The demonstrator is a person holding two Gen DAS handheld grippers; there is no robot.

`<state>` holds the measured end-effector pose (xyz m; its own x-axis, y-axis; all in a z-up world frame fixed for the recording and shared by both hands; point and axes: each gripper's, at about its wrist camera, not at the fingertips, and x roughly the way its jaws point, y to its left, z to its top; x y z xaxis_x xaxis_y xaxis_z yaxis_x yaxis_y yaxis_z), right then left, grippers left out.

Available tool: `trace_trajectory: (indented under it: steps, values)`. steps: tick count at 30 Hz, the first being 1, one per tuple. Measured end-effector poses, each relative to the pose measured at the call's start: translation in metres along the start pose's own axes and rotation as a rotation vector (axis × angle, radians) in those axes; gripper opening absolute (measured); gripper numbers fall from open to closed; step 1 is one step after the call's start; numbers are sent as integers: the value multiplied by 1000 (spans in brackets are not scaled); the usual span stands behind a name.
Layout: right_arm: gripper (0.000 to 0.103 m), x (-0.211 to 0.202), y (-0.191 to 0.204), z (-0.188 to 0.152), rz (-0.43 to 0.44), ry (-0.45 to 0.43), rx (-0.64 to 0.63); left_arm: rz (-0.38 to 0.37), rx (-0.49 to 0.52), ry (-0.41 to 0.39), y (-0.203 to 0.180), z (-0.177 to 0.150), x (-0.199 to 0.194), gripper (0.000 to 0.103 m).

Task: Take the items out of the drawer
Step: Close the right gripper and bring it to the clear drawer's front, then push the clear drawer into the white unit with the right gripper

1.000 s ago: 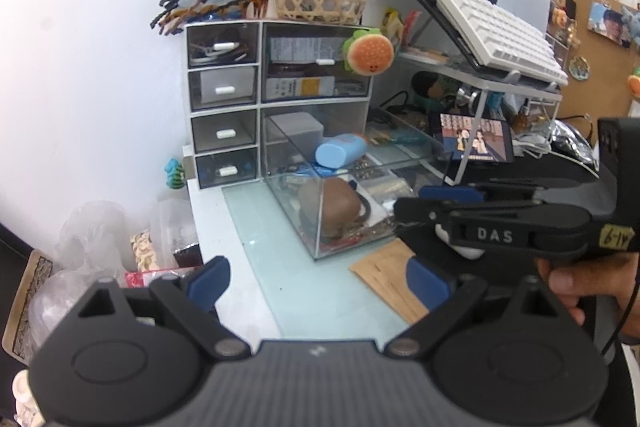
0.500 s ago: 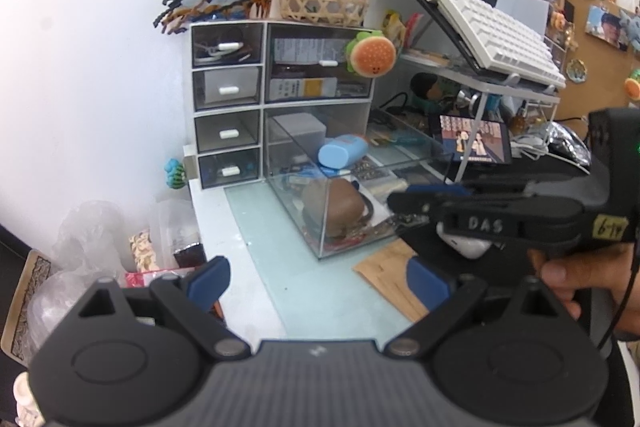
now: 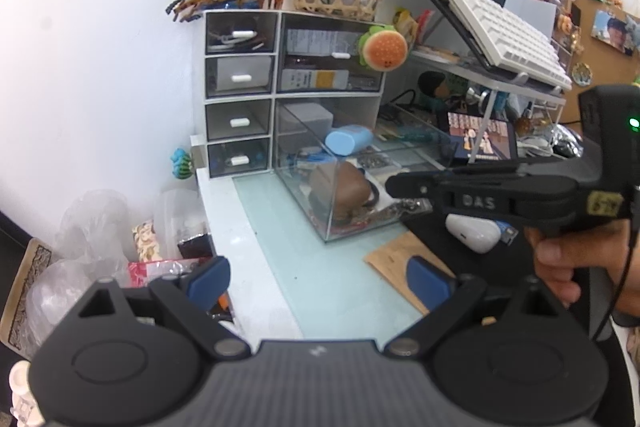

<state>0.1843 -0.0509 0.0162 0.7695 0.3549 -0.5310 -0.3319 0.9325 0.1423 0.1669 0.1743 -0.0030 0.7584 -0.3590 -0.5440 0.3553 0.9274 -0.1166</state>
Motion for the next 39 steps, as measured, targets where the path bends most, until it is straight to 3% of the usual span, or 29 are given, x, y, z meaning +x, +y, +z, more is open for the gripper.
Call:
trace_trajectory:
  steps: [10,21,39]
  values:
    - [6,25,0,17,-75,10,8,46,64,-45,9,6,-18,97]
    - [6,39,-20,25,-82,12,10,36,11,-22,22,1,-5,97]
    - [5,58,-25,39,-102,39,17,31,11,-2,28,4,7,97]
